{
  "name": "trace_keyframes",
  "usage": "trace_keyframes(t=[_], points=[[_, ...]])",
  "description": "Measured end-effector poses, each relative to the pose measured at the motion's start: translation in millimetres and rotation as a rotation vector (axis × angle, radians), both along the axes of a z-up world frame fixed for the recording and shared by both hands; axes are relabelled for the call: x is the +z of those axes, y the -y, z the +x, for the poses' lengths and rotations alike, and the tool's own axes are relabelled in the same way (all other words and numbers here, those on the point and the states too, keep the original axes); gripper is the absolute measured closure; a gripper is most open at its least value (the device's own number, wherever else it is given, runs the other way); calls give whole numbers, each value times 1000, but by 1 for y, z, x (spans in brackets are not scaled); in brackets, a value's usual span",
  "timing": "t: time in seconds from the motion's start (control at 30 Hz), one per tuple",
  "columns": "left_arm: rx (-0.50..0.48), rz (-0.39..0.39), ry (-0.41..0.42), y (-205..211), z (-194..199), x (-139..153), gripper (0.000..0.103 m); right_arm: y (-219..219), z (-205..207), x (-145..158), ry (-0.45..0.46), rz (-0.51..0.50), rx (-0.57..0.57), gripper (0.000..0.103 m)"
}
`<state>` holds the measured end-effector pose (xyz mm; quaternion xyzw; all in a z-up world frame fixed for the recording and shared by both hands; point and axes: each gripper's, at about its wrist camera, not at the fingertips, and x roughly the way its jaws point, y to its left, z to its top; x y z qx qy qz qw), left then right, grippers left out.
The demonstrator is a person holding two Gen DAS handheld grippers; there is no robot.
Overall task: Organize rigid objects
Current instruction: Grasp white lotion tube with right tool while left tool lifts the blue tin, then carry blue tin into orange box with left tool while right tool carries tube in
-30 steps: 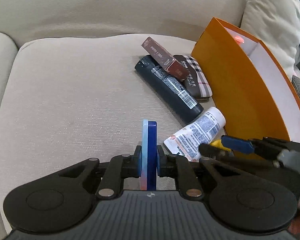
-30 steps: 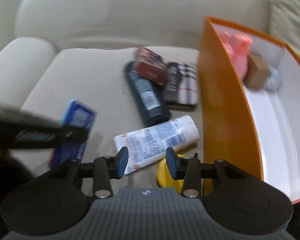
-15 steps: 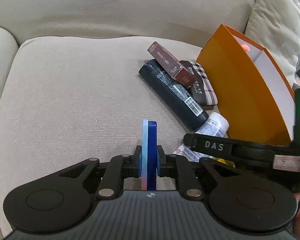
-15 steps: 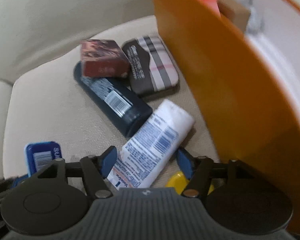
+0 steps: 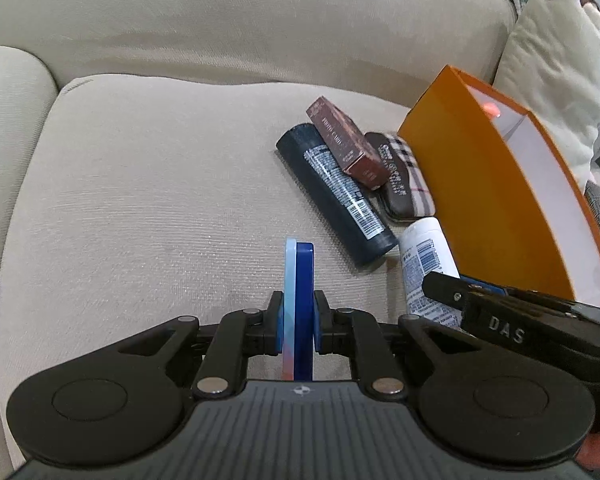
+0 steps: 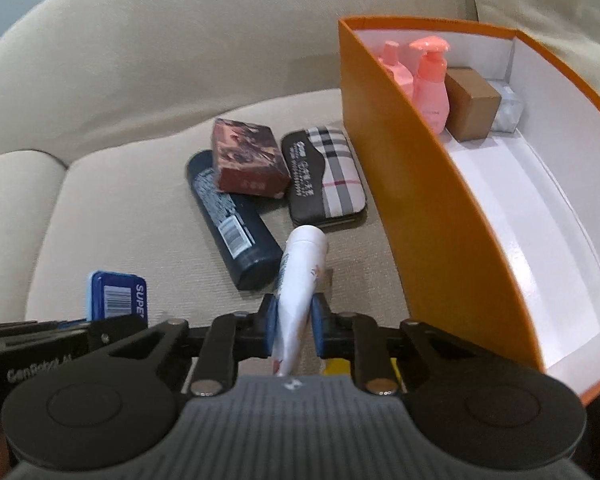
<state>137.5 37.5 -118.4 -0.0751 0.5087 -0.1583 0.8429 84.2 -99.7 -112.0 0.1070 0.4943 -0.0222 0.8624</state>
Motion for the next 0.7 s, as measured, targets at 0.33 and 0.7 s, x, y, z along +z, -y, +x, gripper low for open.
trace_keyframes(t=[0.33, 0.7], points=[[5, -91, 81, 16, -20, 53, 89, 16, -29, 69, 208, 56, 82, 86], [-113, -198, 110, 120, 7, 106, 89, 136, -26, 110, 214, 97, 32, 85]])
